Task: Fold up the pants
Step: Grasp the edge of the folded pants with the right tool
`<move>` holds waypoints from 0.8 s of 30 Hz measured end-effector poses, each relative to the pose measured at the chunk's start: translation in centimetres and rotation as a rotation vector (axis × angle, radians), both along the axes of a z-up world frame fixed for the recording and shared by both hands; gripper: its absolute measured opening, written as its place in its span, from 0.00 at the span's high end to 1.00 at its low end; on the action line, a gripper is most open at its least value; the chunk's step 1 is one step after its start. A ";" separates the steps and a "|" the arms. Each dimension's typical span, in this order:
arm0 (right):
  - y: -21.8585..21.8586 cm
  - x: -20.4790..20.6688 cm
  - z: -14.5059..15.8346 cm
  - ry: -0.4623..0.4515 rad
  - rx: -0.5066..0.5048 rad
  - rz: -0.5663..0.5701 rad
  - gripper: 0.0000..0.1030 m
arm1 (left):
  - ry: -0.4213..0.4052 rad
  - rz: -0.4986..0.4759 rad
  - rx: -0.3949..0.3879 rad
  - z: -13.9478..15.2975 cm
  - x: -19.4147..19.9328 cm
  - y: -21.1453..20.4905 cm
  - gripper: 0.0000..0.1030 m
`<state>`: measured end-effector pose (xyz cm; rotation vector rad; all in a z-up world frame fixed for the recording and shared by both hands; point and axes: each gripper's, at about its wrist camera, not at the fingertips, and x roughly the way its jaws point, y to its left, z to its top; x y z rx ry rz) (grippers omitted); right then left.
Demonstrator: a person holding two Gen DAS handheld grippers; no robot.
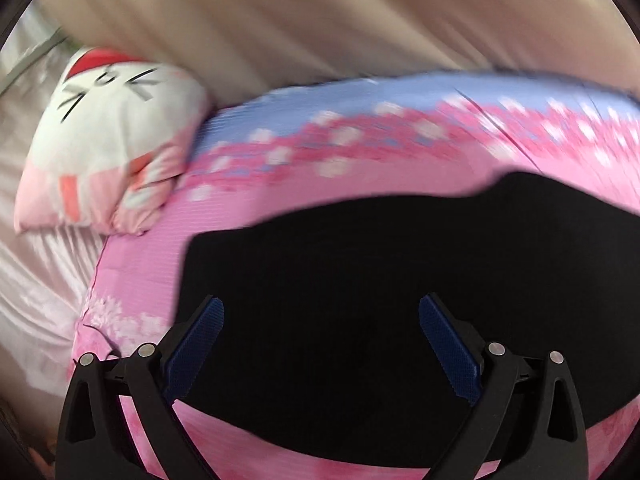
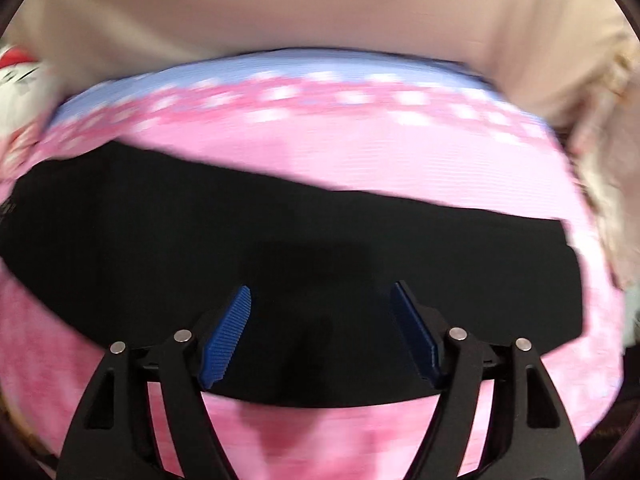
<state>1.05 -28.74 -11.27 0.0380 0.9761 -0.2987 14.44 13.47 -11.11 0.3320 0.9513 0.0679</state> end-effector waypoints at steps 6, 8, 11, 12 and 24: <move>-16.3 -2.7 -0.6 0.030 -0.033 -0.218 0.28 | 0.037 -0.035 0.072 -0.9 -1.3 -7.3 0.06; -21.0 -3.7 -0.8 0.027 -0.001 -0.263 0.28 | 0.044 -0.036 0.081 -0.9 -1.9 -9.6 0.06; -25.3 -4.5 -1.9 0.030 0.097 -0.240 0.28 | 0.041 -0.017 0.084 -0.6 -3.0 -13.4 0.06; -25.9 -4.1 -2.6 0.047 0.116 -0.215 0.28 | 0.042 -0.008 0.081 -0.5 -3.2 -14.6 0.06; -28.0 -2.4 -3.0 -0.016 0.246 0.009 0.87 | 0.051 -0.059 0.052 0.2 -5.2 -25.5 0.06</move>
